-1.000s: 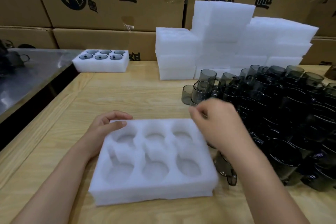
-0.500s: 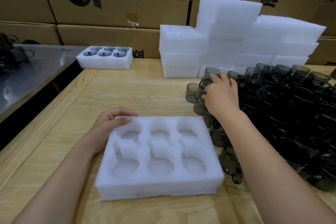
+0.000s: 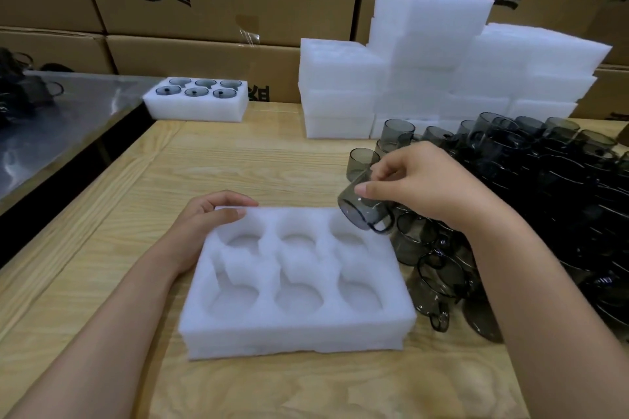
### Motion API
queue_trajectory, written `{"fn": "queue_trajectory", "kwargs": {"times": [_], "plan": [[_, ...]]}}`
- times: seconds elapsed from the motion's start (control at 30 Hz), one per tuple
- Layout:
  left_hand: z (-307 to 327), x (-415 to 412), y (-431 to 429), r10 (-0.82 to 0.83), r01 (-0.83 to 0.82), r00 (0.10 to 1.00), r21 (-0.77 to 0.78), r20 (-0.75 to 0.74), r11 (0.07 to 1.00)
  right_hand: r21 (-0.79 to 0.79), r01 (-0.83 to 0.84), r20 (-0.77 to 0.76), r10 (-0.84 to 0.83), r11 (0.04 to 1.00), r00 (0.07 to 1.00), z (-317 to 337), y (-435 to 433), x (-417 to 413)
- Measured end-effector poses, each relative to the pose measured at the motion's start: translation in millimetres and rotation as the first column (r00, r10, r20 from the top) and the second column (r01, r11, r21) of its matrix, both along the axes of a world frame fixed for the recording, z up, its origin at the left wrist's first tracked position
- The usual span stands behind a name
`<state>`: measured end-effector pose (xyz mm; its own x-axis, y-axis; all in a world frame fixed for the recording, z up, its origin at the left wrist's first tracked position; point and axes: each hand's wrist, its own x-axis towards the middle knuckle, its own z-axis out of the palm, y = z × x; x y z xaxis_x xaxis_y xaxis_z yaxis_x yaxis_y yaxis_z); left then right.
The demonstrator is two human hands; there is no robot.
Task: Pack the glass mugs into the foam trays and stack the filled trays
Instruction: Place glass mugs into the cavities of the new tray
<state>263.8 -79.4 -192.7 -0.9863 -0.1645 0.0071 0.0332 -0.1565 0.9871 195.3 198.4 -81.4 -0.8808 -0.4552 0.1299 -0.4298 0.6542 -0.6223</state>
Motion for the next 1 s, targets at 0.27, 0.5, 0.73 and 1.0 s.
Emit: {"fn": "queue_trajectory", "kwargs": {"times": [0.27, 0.5, 0.73, 1.0], "plan": [[0.1, 0.9, -1.2, -0.017, 0.017, 1.000, -0.021, -0.002, 1.000, 0.092, -0.087, 0.040, 0.084, 0.992, 0.996, -20.6, -6.2, 3.3], [-0.5, 0.6, -0.3, 0.025, -0.026, 1.000, -0.035, -0.013, 0.999, 0.263, -0.201, -0.026, 0.216, 0.944, 0.976, -17.3, -12.1, 7.2], [0.7, 1.3, 0.5, 0.019, -0.020, 1.000, -0.047, -0.018, 0.999, 0.325, -0.236, -0.007, 0.252, 0.916, 0.968, -18.0, -18.0, 13.0], [-0.2, 1.3, -0.5, 0.014, -0.015, 1.000, -0.050, -0.013, 0.999, 0.351, -0.193, 0.009, 0.203, 0.916, 0.979, -20.3, -27.5, 3.9]]}}
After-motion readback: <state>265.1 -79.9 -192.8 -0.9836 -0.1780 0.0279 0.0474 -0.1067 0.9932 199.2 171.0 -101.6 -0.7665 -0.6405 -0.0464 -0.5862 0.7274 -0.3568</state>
